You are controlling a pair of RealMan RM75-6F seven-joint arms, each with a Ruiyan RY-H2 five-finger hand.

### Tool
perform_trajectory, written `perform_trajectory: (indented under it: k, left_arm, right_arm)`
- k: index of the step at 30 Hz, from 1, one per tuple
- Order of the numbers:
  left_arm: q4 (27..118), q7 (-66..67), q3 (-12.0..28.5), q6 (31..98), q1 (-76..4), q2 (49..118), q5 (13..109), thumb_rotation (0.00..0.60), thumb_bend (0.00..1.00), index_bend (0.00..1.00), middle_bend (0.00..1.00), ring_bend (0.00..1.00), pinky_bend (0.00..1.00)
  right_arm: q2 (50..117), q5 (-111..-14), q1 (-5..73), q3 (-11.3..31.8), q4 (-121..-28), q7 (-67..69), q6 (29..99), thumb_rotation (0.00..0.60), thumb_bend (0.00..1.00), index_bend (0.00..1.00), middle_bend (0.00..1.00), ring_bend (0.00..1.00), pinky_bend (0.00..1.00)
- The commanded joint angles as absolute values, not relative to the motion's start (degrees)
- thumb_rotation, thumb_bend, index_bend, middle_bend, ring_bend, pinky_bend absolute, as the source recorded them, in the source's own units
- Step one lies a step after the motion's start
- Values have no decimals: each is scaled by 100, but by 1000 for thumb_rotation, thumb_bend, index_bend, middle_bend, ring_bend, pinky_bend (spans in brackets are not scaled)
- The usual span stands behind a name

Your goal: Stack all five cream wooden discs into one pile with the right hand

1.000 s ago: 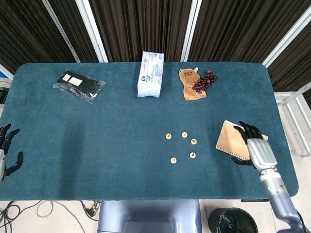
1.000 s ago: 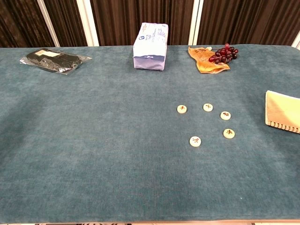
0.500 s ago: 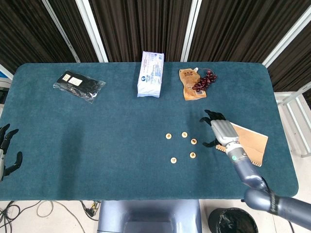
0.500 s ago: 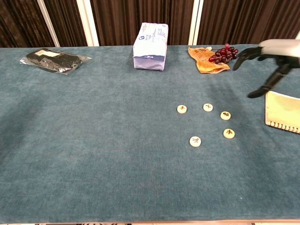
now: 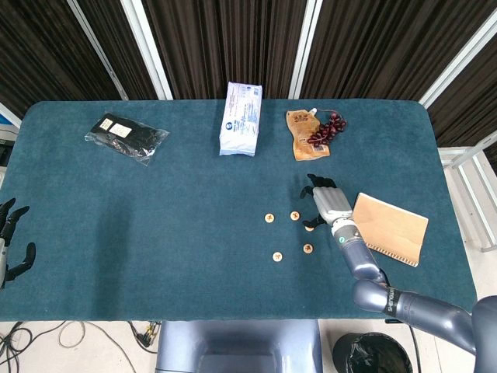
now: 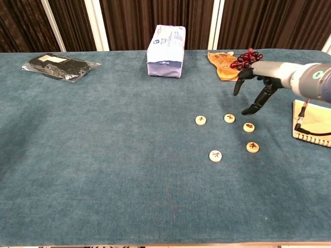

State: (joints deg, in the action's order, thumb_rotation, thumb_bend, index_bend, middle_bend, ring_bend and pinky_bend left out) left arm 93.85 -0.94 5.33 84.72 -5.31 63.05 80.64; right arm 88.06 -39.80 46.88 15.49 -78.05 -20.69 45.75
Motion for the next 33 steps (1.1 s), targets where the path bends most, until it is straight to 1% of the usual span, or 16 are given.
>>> perform_trajectory:
  k: [1, 5, 14, 26, 33]
  left_arm:
    - [9388, -104, 536, 8463, -531, 6304, 8051, 600, 467, 147, 0, 0, 0]
    - [9393, -102, 538, 8454, -532, 6301, 8041, 600, 466, 147, 0, 0, 0]
    - [9405, -126, 545, 8437, -532, 6296, 8015, 600, 467, 147, 0, 0, 0]
    - [9410, -145, 555, 8425, -532, 6293, 7992, 600, 467, 147, 0, 0, 0]
    - [9423, -195, 571, 8408, -529, 6284, 7950, 600, 467, 148, 0, 0, 0]
  right_arm:
    - [8942, -3926, 4738, 1513, -7677, -2081, 4611, 600, 275, 392, 0, 0, 0]
    - [9204, -3809, 4792, 1531, -7460, -2124, 4809, 600, 282, 418, 0, 0, 0]
    - [9461, -3714, 4873, 1537, -7221, -2114, 4822, 600, 282, 445, 0, 0, 0]
    - [9665, -3802, 4880, 1482, -6937, -2066, 4791, 600, 283, 475, 0, 0, 0]
    - [9755, -3835, 4871, 1482, -6783, -2022, 4750, 600, 308, 498, 0, 0, 0]
